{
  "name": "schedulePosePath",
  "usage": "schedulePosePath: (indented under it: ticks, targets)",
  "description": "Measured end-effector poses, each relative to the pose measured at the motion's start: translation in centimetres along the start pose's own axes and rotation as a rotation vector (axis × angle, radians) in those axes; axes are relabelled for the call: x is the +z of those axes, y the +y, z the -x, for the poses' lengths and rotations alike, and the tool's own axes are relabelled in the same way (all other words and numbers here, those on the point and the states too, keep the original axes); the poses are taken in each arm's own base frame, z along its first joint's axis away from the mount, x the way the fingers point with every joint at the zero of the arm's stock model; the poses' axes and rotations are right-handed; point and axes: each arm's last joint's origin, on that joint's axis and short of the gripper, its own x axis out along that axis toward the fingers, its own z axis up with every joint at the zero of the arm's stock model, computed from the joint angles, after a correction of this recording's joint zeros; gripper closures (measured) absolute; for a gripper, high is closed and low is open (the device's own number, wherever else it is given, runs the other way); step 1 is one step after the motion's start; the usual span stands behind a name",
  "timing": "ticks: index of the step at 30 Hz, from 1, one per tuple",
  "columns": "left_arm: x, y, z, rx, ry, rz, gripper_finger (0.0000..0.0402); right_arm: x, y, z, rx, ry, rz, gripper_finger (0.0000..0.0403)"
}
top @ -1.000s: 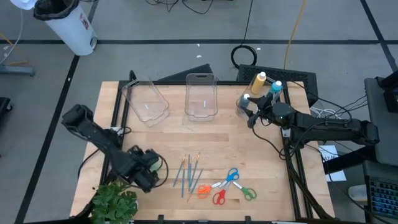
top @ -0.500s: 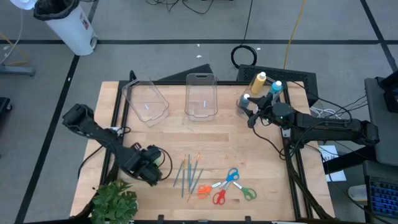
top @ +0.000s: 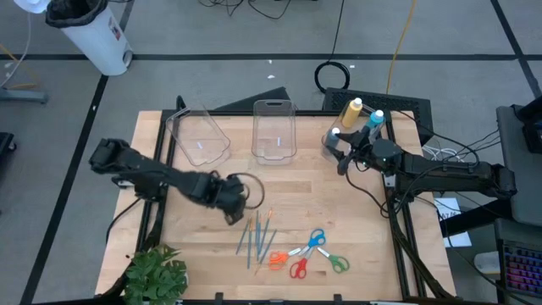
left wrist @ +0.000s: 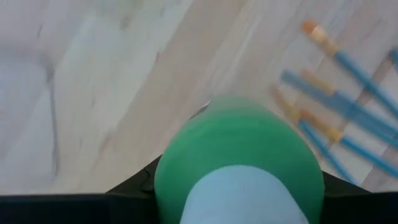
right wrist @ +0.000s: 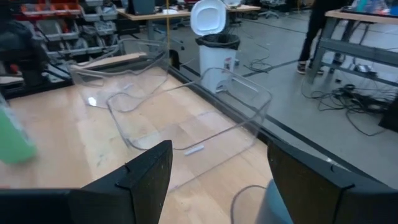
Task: Pick & Place Paint Supplies
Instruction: Put the green paint bottle into the right transparent bin
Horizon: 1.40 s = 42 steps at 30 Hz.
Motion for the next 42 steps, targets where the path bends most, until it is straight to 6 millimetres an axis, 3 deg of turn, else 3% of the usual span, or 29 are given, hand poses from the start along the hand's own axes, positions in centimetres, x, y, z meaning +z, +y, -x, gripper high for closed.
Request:
schedulePosePath:
  ticks: [8, 13, 24, 34, 37, 42]
  targets:
    - [3.9, 2.1, -1.1, -0.093, -0.101, -0.082, 0.0211, 0.0, 0.0, 0.0, 0.005, -0.002, -0.002, 0.0149]
    - [4.5, 2.8, -2.1, -0.071, -0.073, -0.087, 0.0211, 0.0, 0.0, 0.0, 0.005, -0.002, -0.001, 0.0149]
    - [5.0, 2.2, -4.0, -0.092, -0.04, -0.133, 0.0209, 0.0, 0.0, 0.0, 0.003, -0.002, -0.001, 0.0149]
    - [5.6, 2.4, -2.0, -0.147, -0.171, -0.152, 0.0019, 0.0, 0.0, 0.0, 0.003, 0.004, 0.001, 0.0149]
    - [5.5, 2.4, -1.5, -0.121, -0.197, -0.153, 0.0012, -0.1, 0.0, 0.0, 0.003, 0.012, 0.004, 0.0149]
    - [5.0, 2.4, 0.3, -0.085, -0.273, -0.182, 0.0039, -0.2, 0.0, 0.0, 0.002, 0.02, 0.006, 0.0149]
